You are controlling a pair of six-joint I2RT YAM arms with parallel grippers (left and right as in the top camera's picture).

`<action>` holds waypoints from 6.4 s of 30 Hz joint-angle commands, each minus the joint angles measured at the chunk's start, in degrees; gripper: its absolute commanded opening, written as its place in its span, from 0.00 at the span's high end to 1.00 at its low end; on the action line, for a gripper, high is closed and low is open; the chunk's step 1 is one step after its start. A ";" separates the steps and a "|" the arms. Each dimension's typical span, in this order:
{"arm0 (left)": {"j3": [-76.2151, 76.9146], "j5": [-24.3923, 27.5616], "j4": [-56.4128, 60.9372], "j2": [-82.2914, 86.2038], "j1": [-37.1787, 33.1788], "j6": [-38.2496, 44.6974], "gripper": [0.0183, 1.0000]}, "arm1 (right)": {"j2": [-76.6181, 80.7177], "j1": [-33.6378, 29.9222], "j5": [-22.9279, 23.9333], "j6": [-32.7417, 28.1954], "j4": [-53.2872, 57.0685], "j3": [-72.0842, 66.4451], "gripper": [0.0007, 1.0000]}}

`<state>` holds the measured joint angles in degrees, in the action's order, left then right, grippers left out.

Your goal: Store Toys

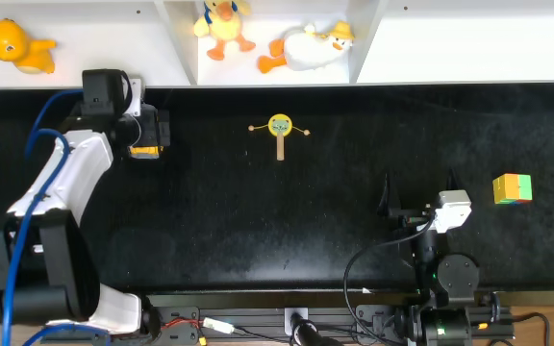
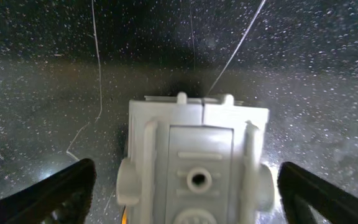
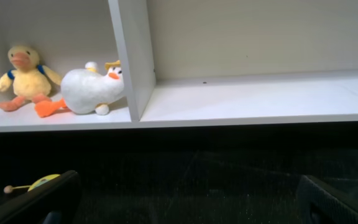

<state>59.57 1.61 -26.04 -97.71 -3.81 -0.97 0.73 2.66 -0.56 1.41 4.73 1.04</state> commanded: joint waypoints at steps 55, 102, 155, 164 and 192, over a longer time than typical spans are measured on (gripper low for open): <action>4.26 -7.78 5.01 11.54 0.83 2.29 0.63 | -0.48 -0.07 0.59 -0.31 -0.24 -0.76 0.01; 4.74 -0.13 30.93 0.52 -2.99 1.99 0.69 | -0.48 -0.07 0.59 -0.31 -0.24 -0.76 0.01; 8.39 1.75 22.73 2.99 -2.58 2.43 0.00 | -0.48 -0.07 0.57 -0.31 -0.24 -0.76 0.00; 8.39 -4.00 12.74 9.05 0.35 2.43 0.00 | -0.48 -0.07 0.57 -0.31 -0.24 -0.76 0.00; 7.28 -9.51 -17.03 35.06 4.55 -2.36 0.00 | -0.48 -0.07 0.59 -0.31 -0.24 -0.76 0.00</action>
<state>66.74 -6.96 -42.50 -65.73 0.78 -1.85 0.73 2.66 -0.56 1.28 4.71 1.04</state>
